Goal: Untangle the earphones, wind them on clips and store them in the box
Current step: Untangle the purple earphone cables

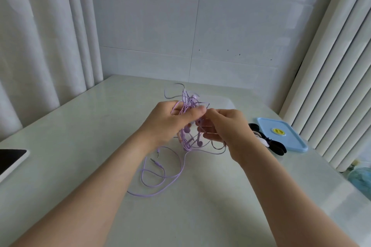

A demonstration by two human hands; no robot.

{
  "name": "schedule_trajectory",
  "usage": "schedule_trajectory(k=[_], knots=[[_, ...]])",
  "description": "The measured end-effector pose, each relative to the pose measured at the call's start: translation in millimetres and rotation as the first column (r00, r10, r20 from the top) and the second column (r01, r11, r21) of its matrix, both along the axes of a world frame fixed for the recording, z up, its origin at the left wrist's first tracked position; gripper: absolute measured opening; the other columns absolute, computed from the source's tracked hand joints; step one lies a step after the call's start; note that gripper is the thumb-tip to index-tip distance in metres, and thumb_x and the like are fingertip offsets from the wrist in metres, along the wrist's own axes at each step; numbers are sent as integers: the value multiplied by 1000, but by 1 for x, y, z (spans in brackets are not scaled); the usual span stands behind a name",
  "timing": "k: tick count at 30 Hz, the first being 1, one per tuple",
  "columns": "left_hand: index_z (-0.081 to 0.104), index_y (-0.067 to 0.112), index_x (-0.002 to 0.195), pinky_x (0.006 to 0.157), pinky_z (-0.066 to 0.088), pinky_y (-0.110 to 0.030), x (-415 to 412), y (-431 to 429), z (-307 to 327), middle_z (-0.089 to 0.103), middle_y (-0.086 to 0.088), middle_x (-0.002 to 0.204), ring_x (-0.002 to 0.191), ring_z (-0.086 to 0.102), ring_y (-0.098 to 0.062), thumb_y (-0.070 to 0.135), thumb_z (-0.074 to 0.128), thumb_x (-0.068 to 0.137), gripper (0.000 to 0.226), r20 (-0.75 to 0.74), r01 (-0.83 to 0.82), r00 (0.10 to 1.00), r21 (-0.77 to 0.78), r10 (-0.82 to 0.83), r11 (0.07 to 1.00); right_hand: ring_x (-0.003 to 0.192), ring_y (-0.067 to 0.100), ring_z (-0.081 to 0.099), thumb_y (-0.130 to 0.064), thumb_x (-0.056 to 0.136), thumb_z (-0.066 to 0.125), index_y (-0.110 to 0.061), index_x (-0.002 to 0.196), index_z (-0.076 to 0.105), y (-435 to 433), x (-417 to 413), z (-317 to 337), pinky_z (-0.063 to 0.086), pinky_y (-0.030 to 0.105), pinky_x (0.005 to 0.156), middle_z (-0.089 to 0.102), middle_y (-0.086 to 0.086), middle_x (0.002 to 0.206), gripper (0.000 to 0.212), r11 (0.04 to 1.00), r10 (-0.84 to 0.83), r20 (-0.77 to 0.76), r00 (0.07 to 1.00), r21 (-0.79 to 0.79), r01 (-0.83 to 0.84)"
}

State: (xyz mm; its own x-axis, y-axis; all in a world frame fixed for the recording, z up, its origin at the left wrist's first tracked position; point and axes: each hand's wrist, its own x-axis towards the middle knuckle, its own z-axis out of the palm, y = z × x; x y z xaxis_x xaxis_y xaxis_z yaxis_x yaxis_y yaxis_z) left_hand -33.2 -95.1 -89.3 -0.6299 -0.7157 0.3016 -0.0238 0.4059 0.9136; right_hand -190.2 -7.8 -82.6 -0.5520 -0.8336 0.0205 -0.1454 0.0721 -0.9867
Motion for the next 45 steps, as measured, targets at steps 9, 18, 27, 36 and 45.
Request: schedule_trajectory(k=[9, 18, 27, 36, 45], knots=[[79, 15, 95, 76, 59, -45, 0, -5, -6, 79, -10, 89, 69, 70, -27, 41, 85, 82, 30, -49, -57, 997, 11, 58, 998, 71, 24, 25, -39, 91, 72, -31, 85, 85, 5, 4, 5, 21, 31, 54, 38, 12, 84, 16, 995, 70, -127, 989, 85, -59], [60, 8, 71, 58, 41, -32, 0, -6, -7, 54, 7, 53, 50, 51, -19, 24, 61, 89, 24, 87, -223, 969, -83, 230, 971, 52, 3, 45, -38, 90, 73, -23, 80, 81, -2, 0, -3, 37, 27, 62, 58, -16, 57, 19, 997, 36, -430, 902, -45, -61], [80, 12, 88, 62, 45, -35, 2, -6, -1, 58, -7, 69, 63, 50, -21, 46, 81, 81, 35, 20, -130, 991, 87, 129, 988, 61, 11, 45, -26, 103, 63, -14, 88, 79, -5, 7, -5, 37, 25, 62, 61, 8, 65, 25, 975, 67, -342, 937, -175, -134], [63, -2, 92, 75, 60, -44, -1, -6, 4, 77, -25, 101, 90, 78, -40, 6, 65, 96, 9, -108, -2, 993, 447, 57, 894, 65, 7, 57, -27, 103, 60, -19, 90, 76, -8, 8, -10, 45, 23, 63, 70, -12, 73, 22, 982, 47, -426, 903, -146, -120], [74, -4, 107, 60, 55, -25, 5, -9, 2, 79, -20, 104, 96, 78, -29, -11, 63, 94, 19, -155, 62, 988, 435, 6, 898, 49, 8, 33, -25, 104, 59, -14, 87, 76, -6, 10, -8, 29, 21, 46, 43, -12, 52, 27, 985, 36, -354, 935, -145, -93]])
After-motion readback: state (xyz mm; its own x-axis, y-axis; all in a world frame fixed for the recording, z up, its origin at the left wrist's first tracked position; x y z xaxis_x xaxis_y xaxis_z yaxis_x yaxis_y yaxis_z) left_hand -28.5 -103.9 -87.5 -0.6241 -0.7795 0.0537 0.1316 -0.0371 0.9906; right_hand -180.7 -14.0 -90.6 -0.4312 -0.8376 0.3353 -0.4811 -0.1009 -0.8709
